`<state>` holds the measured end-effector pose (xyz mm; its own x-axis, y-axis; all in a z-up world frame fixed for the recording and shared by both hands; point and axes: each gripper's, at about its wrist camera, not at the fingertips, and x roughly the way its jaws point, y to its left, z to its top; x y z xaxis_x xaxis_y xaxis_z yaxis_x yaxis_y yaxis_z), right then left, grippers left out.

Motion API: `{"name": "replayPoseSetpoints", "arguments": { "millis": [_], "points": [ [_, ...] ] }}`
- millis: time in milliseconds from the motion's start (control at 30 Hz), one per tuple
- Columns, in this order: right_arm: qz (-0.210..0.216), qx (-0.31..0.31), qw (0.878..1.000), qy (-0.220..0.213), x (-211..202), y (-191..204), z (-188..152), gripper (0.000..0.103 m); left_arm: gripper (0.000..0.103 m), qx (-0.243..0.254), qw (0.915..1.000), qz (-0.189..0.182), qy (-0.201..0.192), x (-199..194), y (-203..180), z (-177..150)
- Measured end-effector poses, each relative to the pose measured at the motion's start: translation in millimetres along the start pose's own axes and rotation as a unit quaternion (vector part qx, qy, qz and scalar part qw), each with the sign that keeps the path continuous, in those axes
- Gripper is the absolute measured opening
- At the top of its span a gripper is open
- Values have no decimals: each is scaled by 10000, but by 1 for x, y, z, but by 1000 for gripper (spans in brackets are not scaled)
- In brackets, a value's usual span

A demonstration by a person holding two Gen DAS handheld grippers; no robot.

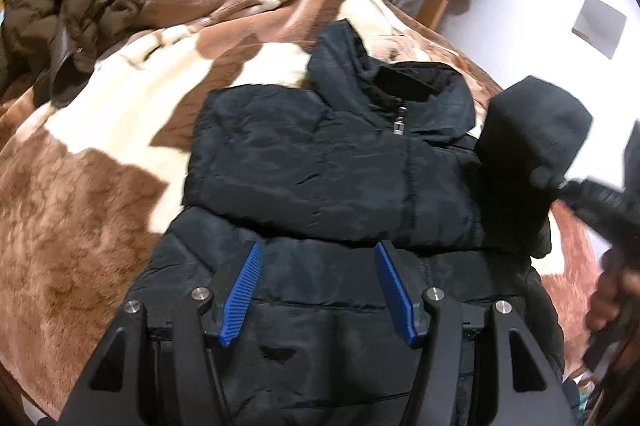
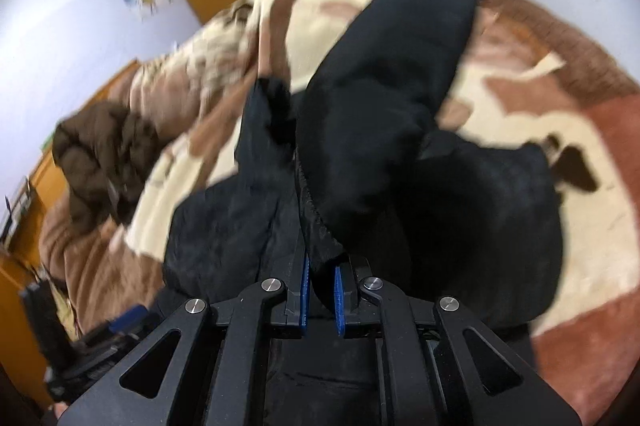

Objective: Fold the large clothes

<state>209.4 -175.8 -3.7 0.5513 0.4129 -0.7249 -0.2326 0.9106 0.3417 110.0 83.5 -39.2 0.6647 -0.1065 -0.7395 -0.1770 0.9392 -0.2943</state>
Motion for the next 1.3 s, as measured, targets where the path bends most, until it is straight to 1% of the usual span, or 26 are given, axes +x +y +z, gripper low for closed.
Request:
{"name": "replayPoseSetpoints", "arguments": {
  "millis": [67,133,167,200,233,300,400,467,567,633,667,767,833,900,933,967,1033,1067,1133,1167,1233,1300],
  "points": [
    [35,-81,9997,226,22,7,-3,12,61,-71,10000,13,13,1,7,0],
    [127,-145,9989,423,35,10,-8,21,61,-116,9999,23,20,2,12,0],
    [139,-156,9984,517,42,12,-11,23,61,-135,9999,19,23,2,14,1],
    [171,-167,9980,583,46,14,-13,27,61,-159,9999,11,17,2,15,2],
    [241,-174,9977,602,46,13,-17,36,61,-169,9999,7,4,1,16,3],
    [411,-232,9971,592,44,19,-19,48,61,-150,9999,0,-48,-1,16,6],
    [595,-392,9964,462,27,24,-20,48,61,-89,9998,-57,-157,-8,9,13],
    [703,-404,9964,251,11,23,-19,48,61,-26,9997,-119,-227,-12,3,18],
    [672,-233,9974,-110,-18,2,-16,48,61,170,9992,-217,-295,-12,-14,28],
    [434,-10,9985,-318,-30,-21,-15,48,61,322,9986,-322,-284,-5,-28,35],
    [235,151,9989,-385,-35,-39,-15,48,61,408,9980,-384,-281,0,-36,38],
    [-268,771,9959,-379,-38,-91,-17,48,61,686,9960,-548,-162,24,-64,43],
    [-492,948,9934,-406,-38,-113,-16,48,61,871,9938,-685,-38,45,-82,43],
    [-691,957,9922,-400,-32,-127,-13,48,61,1031,9930,-565,98,68,-94,42],
    [-720,944,9923,-350,-25,-131,-11,45,59,1081,9928,-499,154,78,-97,42],
    [-713,934,9926,-299,-19,-133,-9,43,58,1122,9929,-353,204,89,-98,42],
    [-711,831,9939,-149,1,-132,-6,42,57,1119,9932,-131,286,106,-94,42],
    [-694,698,9951,-45,16,-127,-5,42,57,1084,9936,-91,297,109,-91,43],
    [-659,553,9963,69,34,-123,-7,42,57,1060,9940,37,275,114,-86,47],
    [-704,439,9965,134,46,-119,-8,42,57,1058,9940,90,268,116,-83,48],
    [-776,333,9963,183,57,-118,-12,42,59,1053,9938,140,311,122,-77,51],
    [-713,439,9963,215,59,-123,-12,42,59,1084,9933,207,355,128,-74,53]
  ]
}}
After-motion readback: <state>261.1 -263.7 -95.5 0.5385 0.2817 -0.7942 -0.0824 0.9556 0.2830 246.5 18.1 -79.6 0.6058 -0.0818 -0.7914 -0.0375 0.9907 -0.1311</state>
